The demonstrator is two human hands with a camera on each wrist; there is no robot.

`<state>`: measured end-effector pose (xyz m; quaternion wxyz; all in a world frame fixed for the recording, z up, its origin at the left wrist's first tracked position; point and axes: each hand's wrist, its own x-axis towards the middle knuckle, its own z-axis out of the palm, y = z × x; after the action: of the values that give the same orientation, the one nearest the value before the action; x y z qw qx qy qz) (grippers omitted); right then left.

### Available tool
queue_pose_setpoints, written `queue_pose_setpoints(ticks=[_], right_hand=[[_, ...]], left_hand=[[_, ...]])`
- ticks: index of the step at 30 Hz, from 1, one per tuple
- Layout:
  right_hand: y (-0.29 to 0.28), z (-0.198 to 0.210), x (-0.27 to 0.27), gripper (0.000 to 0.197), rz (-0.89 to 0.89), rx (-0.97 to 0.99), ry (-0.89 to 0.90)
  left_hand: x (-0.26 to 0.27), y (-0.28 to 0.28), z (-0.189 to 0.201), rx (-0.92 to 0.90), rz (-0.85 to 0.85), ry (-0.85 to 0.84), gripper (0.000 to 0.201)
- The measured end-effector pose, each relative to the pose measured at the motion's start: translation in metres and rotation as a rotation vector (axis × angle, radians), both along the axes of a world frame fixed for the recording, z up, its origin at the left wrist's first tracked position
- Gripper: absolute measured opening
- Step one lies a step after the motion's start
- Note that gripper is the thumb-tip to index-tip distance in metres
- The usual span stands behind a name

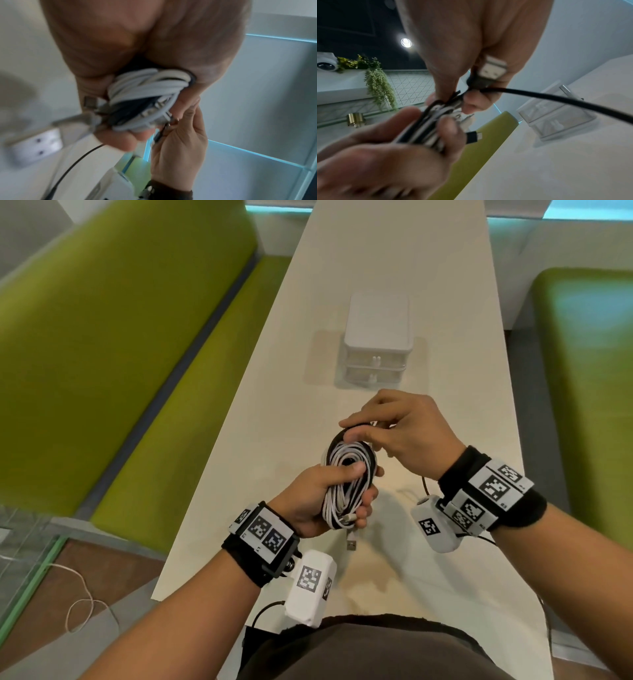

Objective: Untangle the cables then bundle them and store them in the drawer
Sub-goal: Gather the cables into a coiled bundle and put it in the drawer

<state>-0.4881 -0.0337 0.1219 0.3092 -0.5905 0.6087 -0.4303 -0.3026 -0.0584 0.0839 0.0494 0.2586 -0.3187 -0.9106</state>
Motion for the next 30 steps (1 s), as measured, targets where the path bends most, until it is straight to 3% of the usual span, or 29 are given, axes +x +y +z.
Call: queue_pose_setpoints(ticks=[3,8,13,18,21,26,28,30], right_hand=[[0.003,-0.008,0.0,0.021,0.005,-0.024,0.126],[0.011,-0.015,0.003,0.01,-0.136,0.045,0.053],[0.014,-0.022,0.013,0.016,-0.17,0.142,-0.024],[0.017,-0.022,0.01,0.01,-0.258,0.204,-0.25],[0.02,-0.021,0.014,0.009,-0.277,0.222,-0.251],[0.022,-0.022,0.023,0.007,-0.363,0.21,-0.315],[0.025,-0.024,0.027,0.006,-0.344,0.146,-0.237],[0.028,-0.032,0.029,0.024,-0.25,0.062,0.061]], left_hand=[[-0.003,-0.001,-0.002,-0.001,0.153,-0.008,0.031],[-0.003,-0.014,0.0,-0.039,0.348,0.001,0.034],[-0.004,-0.017,0.0,-0.075,0.371,-0.071,0.041],[-0.004,-0.015,-0.004,-0.101,0.332,-0.065,0.042],[-0.003,-0.015,-0.007,-0.1,0.347,-0.104,0.043],[-0.006,-0.014,-0.01,-0.074,0.338,0.032,0.055],[-0.008,-0.014,-0.01,-0.059,0.373,0.059,0.046],[-0.011,-0.016,-0.006,-0.049,0.442,0.035,0.035]])
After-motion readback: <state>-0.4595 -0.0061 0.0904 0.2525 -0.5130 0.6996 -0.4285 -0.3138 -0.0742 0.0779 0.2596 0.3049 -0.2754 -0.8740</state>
